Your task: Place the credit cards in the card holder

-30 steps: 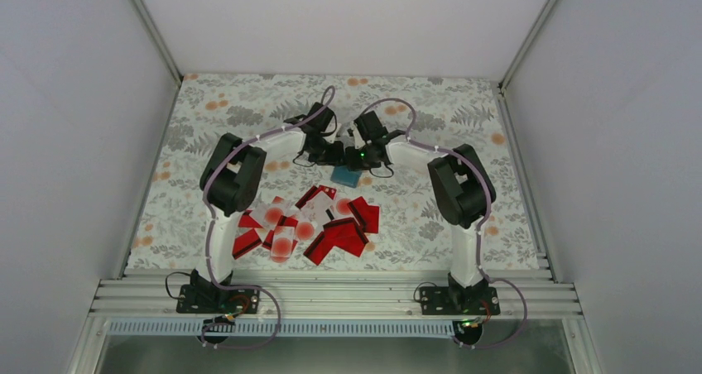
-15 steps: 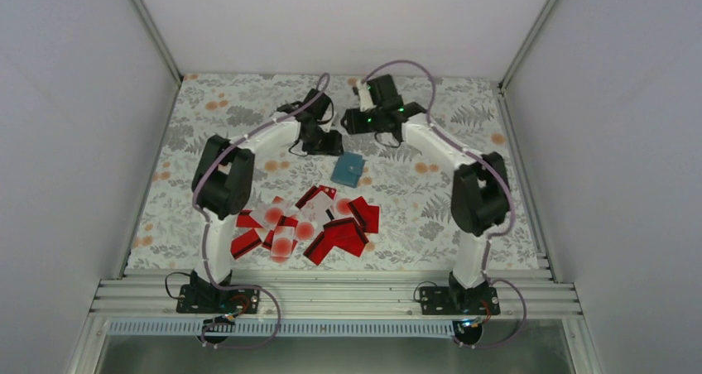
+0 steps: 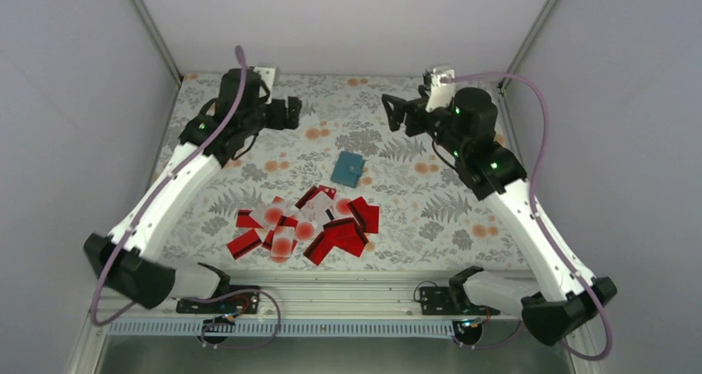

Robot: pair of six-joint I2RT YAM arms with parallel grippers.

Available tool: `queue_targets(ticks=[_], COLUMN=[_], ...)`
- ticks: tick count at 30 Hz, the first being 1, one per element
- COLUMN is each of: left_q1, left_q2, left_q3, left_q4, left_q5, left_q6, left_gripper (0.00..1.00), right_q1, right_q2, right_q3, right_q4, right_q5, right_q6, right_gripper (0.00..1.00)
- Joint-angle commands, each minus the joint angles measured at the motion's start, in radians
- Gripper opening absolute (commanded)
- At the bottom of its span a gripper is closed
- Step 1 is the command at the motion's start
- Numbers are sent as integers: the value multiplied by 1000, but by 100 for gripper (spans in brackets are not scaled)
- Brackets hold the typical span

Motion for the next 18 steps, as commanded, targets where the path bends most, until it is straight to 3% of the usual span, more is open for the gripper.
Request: queue_targets(ticks=[1, 7, 18], left_q1=[4, 4, 3], left_q2=[-142, -294, -365], left_q3=[-147, -217, -226], left_q4=[21, -5, -50], left_q5=[-191, -284, -323], left_q6=[46, 22, 3], left_gripper=[100, 100, 100], right_q1=[-3, -2, -2], right_q2=[-95, -197, -219], right_q3=[-117, -176, -191], right_q4=[-40, -58, -44], right_q5=[121, 127, 125], right_q6=[-12, 11, 62], right_gripper=[99, 99, 99])
